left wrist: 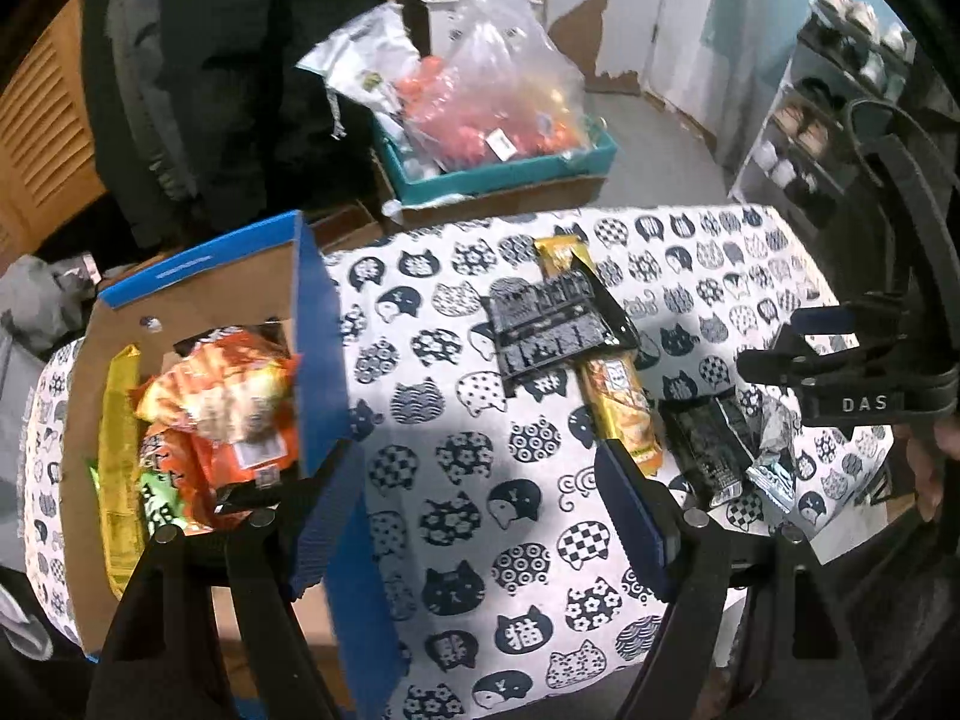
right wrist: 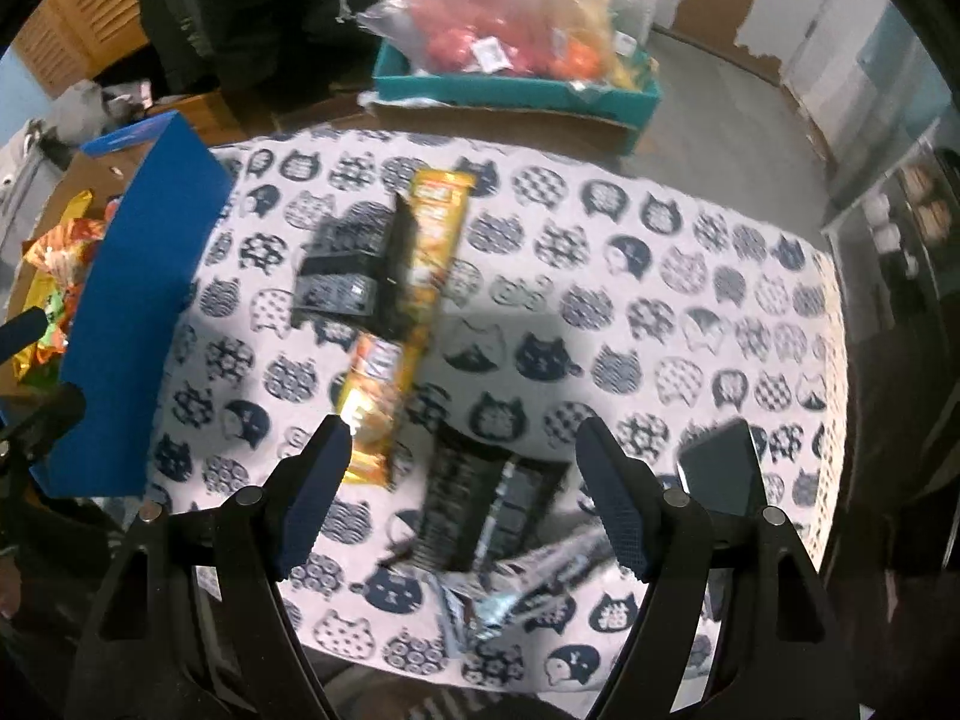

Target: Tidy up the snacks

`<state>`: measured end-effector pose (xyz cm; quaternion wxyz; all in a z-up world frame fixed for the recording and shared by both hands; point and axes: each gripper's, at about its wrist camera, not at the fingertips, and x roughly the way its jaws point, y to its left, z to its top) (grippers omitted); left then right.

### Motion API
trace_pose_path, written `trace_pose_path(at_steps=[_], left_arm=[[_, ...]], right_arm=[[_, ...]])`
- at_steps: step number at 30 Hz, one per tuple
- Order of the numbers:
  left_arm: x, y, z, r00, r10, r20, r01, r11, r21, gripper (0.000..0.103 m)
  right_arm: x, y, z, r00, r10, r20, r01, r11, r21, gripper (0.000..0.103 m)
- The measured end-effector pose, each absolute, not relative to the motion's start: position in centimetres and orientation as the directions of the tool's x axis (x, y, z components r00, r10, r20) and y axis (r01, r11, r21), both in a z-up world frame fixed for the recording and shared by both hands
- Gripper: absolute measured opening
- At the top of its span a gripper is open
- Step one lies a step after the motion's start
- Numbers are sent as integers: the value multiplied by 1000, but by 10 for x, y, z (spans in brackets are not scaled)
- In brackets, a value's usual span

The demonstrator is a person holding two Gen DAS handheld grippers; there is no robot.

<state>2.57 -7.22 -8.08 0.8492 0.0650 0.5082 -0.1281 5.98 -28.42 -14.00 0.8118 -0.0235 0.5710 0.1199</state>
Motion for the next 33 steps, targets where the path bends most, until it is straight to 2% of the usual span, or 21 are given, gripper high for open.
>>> trace_pose_path(at_steps=[15, 28, 33], left_arm=[[36, -118, -115, 374, -158, -914, 313, 949, -37, 80], [47, -136, -139, 329, -136, -934, 318, 948, -26, 80], [50, -138, -147, 317, -123, -940, 320, 947, -16, 80]], right_arm=[[42, -353, -192, 231, 143, -962, -13, 990, 144, 77], [34, -366, -241, 119, 188, -975, 92, 976, 199, 77], [34, -367, -260, 83, 251, -964, 136, 956, 260, 77]])
